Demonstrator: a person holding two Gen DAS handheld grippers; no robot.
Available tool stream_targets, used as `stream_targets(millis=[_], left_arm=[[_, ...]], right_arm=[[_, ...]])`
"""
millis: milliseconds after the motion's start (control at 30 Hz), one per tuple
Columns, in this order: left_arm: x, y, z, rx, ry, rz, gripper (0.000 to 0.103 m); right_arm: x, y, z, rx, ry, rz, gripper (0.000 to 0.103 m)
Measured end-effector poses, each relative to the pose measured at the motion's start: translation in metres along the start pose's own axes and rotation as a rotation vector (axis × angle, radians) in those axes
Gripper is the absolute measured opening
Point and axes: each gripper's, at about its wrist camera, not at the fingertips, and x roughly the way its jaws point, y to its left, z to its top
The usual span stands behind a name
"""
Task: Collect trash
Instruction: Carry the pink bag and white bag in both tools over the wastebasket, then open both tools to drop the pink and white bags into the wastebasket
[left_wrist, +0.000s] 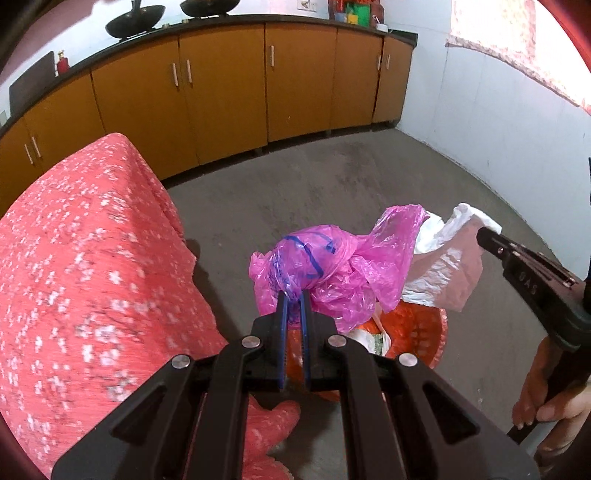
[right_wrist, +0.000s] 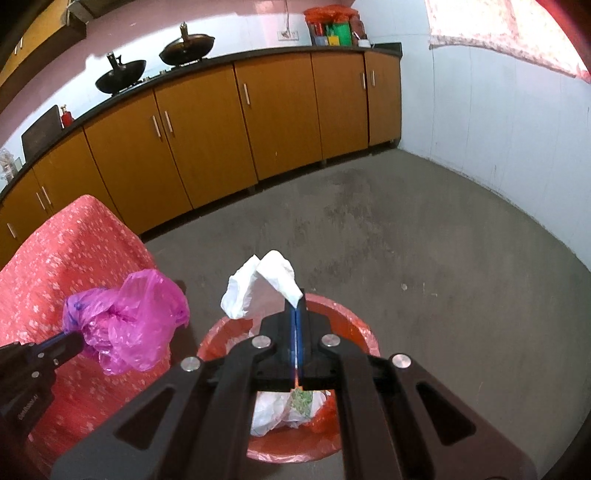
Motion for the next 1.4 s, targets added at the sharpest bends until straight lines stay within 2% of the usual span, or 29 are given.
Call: stream_targets(millis=[200,333,367,433,500,1000,1100,1167,1233,1333,1400], left_arm=[[0.014,-0.009,-0.005,-0.004,0.032,-0.001,0.006],[0.023,-0.014,-0.007,0.01,0.049,0.01,0.006],[0.026,-0.015,-0.006,0.011,0.051,0.013,0.006],[0.032,-0.018,-0.006,0.011,0.059,0.017,0.006],[0.037,-0.022,-0.006,0.013,0.065,0.018,0.006],[0.095,-0.056,-0.017,0.068,0.138,-0.016,0.007],[0.097,-0.056,-0.017,0.058,0.143,-0.021,0.013],[0.093,-0.055,-0.018,0.05,0.135,-0.024,0.026],[0.087,-0.053,-0.017,0.048,0.117,-0.015,0.033],[0.077,-0.05,-0.014,0.026,0.1,-0.01,0.034],[0.068,-0.046,-0.01,0.002,0.084,-0.003,0.04]], right_arm=[[0.027,-0.01,-0.018,0.024,0.058,0.022,0.002],[0.042,-0.016,-0.031,0.029,0.09,0.026,0.007],[0.044,-0.018,-0.032,0.03,0.091,0.023,0.009],[0.045,-0.021,-0.035,0.034,0.088,0.018,0.023],[0.044,-0.024,-0.037,0.031,0.076,0.012,0.028],[0.027,-0.056,-0.044,0.05,0.014,-0.059,0.032],[0.025,-0.061,-0.043,0.072,0.006,-0.055,0.032],[0.023,-0.061,-0.042,0.077,0.003,-0.054,0.032],[0.02,-0.062,-0.044,0.076,0.0,-0.049,0.032],[0.015,-0.059,-0.044,0.066,-0.006,-0.04,0.032],[0.011,-0.054,-0.042,0.058,-0.011,-0.029,0.032]])
